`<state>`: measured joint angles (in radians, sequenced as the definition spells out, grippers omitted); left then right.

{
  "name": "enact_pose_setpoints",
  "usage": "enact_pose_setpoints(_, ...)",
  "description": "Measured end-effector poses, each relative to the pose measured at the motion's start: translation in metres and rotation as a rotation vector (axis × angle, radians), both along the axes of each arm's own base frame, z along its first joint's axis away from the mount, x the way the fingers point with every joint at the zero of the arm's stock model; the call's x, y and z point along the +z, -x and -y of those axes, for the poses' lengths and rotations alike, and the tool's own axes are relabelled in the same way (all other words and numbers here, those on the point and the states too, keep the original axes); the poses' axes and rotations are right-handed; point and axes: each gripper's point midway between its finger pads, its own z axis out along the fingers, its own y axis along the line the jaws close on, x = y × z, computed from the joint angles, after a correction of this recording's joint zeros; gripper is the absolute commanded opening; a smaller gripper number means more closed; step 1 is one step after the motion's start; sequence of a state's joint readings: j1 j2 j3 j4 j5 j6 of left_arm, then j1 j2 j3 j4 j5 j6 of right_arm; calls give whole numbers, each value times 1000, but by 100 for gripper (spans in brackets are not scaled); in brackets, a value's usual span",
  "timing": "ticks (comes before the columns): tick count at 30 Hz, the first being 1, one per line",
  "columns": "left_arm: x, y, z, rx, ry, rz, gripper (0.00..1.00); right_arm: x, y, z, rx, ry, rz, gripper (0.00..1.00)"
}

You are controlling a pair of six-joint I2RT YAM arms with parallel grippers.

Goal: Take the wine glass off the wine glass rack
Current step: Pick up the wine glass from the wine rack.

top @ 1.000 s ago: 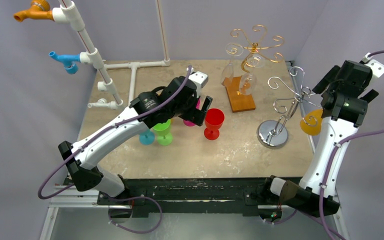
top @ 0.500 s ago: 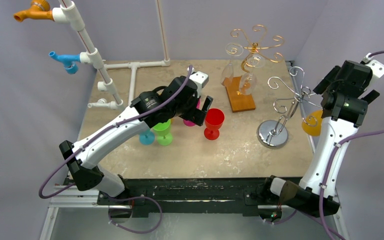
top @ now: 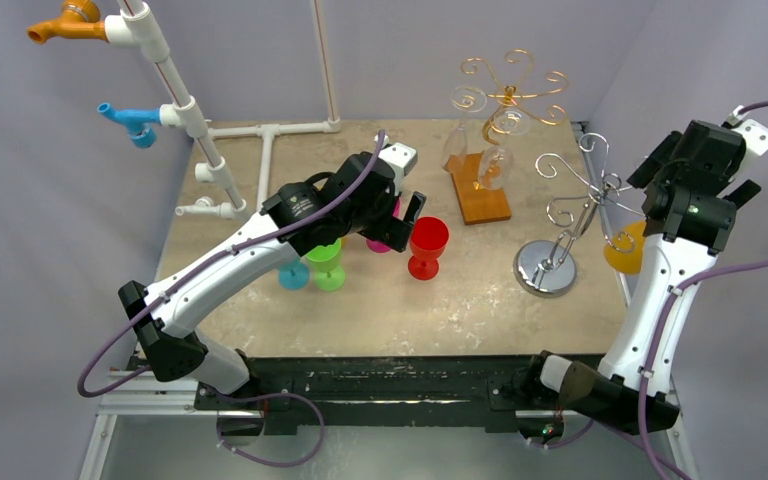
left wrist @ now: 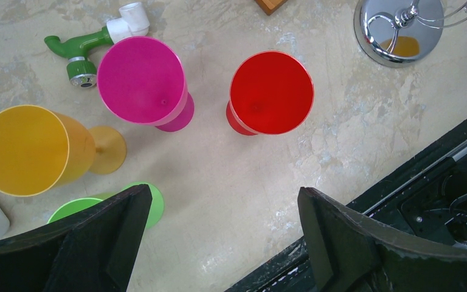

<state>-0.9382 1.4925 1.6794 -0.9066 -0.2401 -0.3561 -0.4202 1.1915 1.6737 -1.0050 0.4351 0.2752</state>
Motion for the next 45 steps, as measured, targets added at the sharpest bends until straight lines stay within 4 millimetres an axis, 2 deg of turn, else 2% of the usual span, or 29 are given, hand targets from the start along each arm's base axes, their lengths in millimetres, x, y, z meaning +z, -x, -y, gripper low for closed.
enact_pose_setpoints(19, 0, 0, 0, 0, 0, 0, 100, 11, 9, 1, -23, 26, 22, 99)
enact_pose_setpoints(33, 0, 0, 0, 0, 0, 0, 100, -11, 10, 0, -21, 8, -18, 99)
enact_pose_setpoints(45, -4, -1, 1, 0, -8, -5, 100, -11, 7, 1, -20, 12, -10, 99)
